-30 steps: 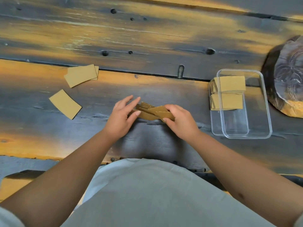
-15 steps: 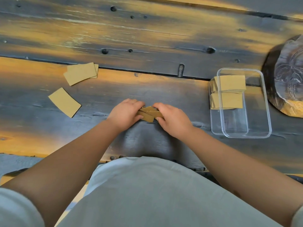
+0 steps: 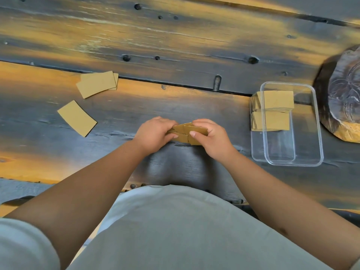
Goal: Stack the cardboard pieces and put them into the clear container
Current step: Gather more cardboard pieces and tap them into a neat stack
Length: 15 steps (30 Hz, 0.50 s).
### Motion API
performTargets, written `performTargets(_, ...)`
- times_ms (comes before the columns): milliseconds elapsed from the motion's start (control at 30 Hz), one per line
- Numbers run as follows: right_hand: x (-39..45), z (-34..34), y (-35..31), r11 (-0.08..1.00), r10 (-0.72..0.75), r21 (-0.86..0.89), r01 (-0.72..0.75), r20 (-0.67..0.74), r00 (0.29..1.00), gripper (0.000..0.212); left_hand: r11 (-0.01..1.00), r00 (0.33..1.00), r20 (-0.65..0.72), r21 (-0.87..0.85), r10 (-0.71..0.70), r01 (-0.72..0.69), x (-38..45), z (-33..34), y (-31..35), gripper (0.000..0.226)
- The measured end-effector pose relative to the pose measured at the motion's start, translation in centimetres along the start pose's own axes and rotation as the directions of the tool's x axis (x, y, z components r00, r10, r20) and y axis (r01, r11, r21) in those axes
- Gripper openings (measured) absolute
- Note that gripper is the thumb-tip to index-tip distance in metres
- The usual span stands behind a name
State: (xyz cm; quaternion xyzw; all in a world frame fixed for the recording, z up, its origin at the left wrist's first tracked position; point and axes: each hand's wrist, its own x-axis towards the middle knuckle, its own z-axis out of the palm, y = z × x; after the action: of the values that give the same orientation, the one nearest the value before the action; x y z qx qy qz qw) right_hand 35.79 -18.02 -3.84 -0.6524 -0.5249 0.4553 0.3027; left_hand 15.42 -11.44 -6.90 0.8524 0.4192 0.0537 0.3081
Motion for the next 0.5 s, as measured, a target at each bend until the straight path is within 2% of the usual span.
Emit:
performTargets(67, -0.2, -1.1, -0.8, 1.000, -0.017, 0.017, 0.017, -0.029, 0.999, 0.018, 1.000, 1.000, -0.025, 0.010, -0.004, 0.005, 0.0, 0.0, -0.1, 0.018)
performTargets(167, -1.0, -3.3, -1.8, 0.988, 0.086, 0.126, -0.084, -0.004, 0.996, 0.020, 0.999, 1.000, -0.026, 0.036, -0.001, 0.002, 0.0, 0.1, -0.1, 0.016)
performTargets(200, -1.3, -4.2, -2.1, 0.984, 0.100, 0.154, -0.093, -0.043, 0.994, 0.023, 0.999, 1.000, -0.028, 0.044, 0.002, -0.001, 0.0, 0.1, -0.1, 0.015)
performTargets(300, -1.6, -6.9, -3.1, 0.954, 0.068, 0.299, 0.030, -0.313, 0.947, 0.029, 0.999, 0.999, -0.041, 0.051, 0.002, 0.000, -0.2, 0.2, -0.1, 0.015)
performTargets(367, -1.1, -7.7, -3.4, 0.915, 0.067, 0.387, 0.115, -0.426, 0.902, 0.030, 0.999, 0.999, -0.039, 0.051, 0.000, 0.002, -0.2, 0.2, -0.1, 0.017)
performTargets(433, -0.5, -7.4, -3.0, 0.912, 0.116, 0.403, 0.083, -0.447, 0.887, 0.035, 0.999, 1.000, -0.024, 0.048, -0.004, 0.005, -0.1, 0.2, -0.1, 0.020)
performTargets(500, 0.3, -6.1, -2.2, 0.922, 0.193, 0.384, -0.041, -0.368, 0.909, 0.040, 0.999, 1.000, -0.016, 0.034, 0.002, -0.001, -0.1, 0.2, 0.0, 0.023)
